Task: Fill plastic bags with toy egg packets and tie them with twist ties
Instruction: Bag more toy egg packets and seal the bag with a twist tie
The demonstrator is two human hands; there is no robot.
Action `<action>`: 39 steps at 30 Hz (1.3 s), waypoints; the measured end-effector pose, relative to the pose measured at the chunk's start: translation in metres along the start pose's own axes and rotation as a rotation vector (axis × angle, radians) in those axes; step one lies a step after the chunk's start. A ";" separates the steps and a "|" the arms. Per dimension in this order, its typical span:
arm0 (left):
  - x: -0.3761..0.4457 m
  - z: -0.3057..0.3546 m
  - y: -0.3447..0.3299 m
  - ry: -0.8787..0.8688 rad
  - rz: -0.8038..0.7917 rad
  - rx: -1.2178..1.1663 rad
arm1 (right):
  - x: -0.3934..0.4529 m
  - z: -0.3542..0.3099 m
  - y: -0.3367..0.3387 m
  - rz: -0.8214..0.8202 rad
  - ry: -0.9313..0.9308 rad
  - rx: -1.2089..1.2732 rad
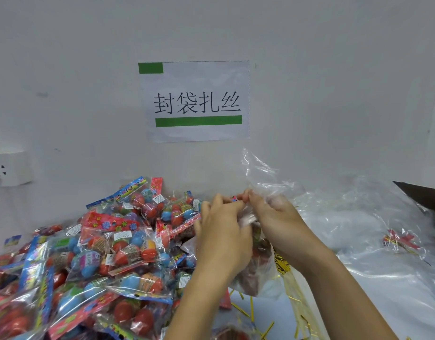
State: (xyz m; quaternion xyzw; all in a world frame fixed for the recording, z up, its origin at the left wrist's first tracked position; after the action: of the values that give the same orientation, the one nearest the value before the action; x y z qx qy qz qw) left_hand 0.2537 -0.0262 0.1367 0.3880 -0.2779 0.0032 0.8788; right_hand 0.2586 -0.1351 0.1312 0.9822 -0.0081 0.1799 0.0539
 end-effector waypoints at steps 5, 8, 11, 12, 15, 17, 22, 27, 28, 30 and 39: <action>0.003 0.001 0.000 -0.093 -0.191 -0.316 | -0.003 0.000 0.006 0.049 -0.044 0.041; 0.001 0.010 0.004 -0.228 -0.285 -0.481 | -0.005 -0.002 0.007 0.040 -0.060 0.066; -0.001 0.011 0.005 -0.287 -0.295 -0.468 | -0.006 -0.003 0.007 0.038 -0.051 0.109; -0.001 0.009 0.004 -0.280 -0.297 -0.455 | -0.006 -0.004 0.007 0.038 -0.048 0.121; -0.002 0.008 0.001 -0.262 -0.321 -0.440 | -0.007 -0.004 0.008 0.032 -0.037 0.146; -0.004 0.009 0.001 -0.286 -0.327 -0.414 | -0.008 -0.006 0.009 0.018 -0.023 0.144; -0.003 0.015 0.003 -0.293 -0.226 -0.341 | -0.009 -0.008 0.007 -0.011 0.014 0.084; 0.000 0.012 0.012 -0.224 -0.092 -0.339 | -0.011 -0.010 0.011 -0.059 0.035 0.010; 0.000 0.010 0.015 -0.210 -0.067 -0.362 | -0.012 -0.013 0.011 -0.093 0.068 -0.027; 0.001 0.007 0.018 -0.204 -0.047 -0.423 | -0.011 -0.016 0.009 -0.171 0.107 -0.048; -0.003 -0.005 0.005 -0.084 -0.366 -0.730 | -0.022 -0.019 0.007 -0.349 0.136 0.026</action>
State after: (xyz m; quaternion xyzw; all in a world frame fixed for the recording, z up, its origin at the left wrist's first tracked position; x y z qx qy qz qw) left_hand 0.2522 -0.0185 0.1360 0.0935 -0.2226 -0.2679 0.9327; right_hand 0.2312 -0.1396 0.1417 0.9549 0.1686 0.2336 0.0721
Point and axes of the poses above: each hand's wrist, its own x-axis towards the middle knuckle, its own y-axis out of the back of the hand, z = x × y, the point moved 7 cm from there along x, towards the middle knuckle, and after that the axes turned 3 degrees about -z, right-handed, at the moved point
